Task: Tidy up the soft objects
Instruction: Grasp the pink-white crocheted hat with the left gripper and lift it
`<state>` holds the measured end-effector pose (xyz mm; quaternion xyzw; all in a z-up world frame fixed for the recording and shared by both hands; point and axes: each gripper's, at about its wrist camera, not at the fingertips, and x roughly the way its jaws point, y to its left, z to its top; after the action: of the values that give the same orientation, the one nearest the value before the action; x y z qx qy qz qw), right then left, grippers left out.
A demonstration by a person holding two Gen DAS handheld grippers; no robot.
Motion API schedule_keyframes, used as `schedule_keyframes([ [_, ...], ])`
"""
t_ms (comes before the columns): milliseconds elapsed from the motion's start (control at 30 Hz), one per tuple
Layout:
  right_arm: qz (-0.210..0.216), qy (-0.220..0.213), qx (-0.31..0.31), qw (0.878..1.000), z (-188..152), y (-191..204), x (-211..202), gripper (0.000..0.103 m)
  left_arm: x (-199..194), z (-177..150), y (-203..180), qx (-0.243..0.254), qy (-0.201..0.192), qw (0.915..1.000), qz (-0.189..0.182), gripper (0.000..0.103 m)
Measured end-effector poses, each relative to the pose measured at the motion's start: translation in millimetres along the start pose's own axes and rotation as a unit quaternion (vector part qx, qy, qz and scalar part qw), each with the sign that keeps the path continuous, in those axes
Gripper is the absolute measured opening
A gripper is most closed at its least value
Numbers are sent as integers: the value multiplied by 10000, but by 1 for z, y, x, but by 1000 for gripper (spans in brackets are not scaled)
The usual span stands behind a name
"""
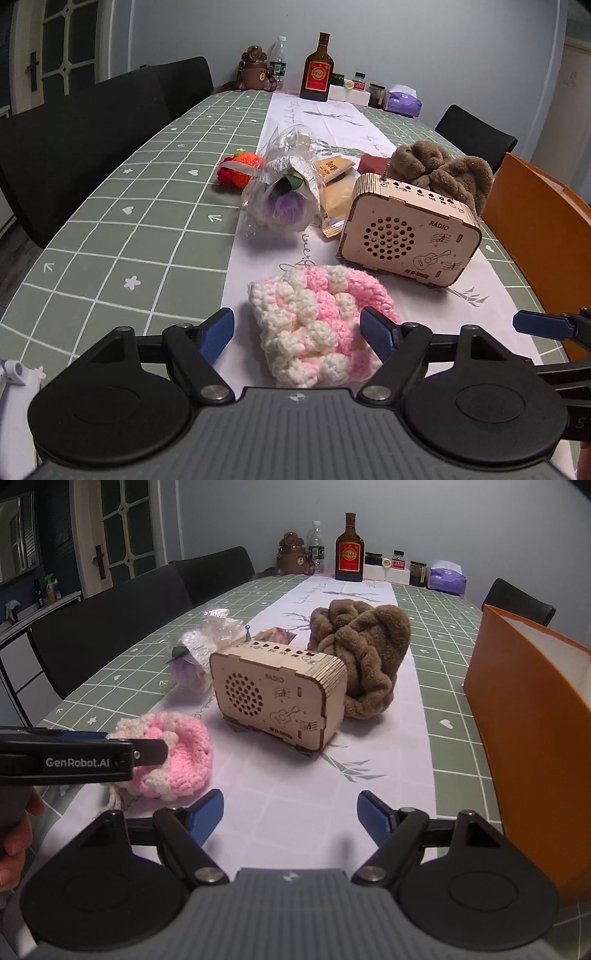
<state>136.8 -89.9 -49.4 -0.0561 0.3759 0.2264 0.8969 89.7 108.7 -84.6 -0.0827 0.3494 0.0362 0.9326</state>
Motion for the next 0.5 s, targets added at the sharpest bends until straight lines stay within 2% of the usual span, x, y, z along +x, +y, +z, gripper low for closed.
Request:
schedule_keyframes([
  [167,-5,107,82,9999,0,-4,8,78,15,-1,-11,96,281,9996,-25,90],
  [300,-24,140,106,9998,-1,-8,11,78,14,-7,-18,237,161,9996,-47,76],
  [500,4,186,117,9998,-2,-10,14,78,11,-6,-20,220,144,9996,-96,62],
])
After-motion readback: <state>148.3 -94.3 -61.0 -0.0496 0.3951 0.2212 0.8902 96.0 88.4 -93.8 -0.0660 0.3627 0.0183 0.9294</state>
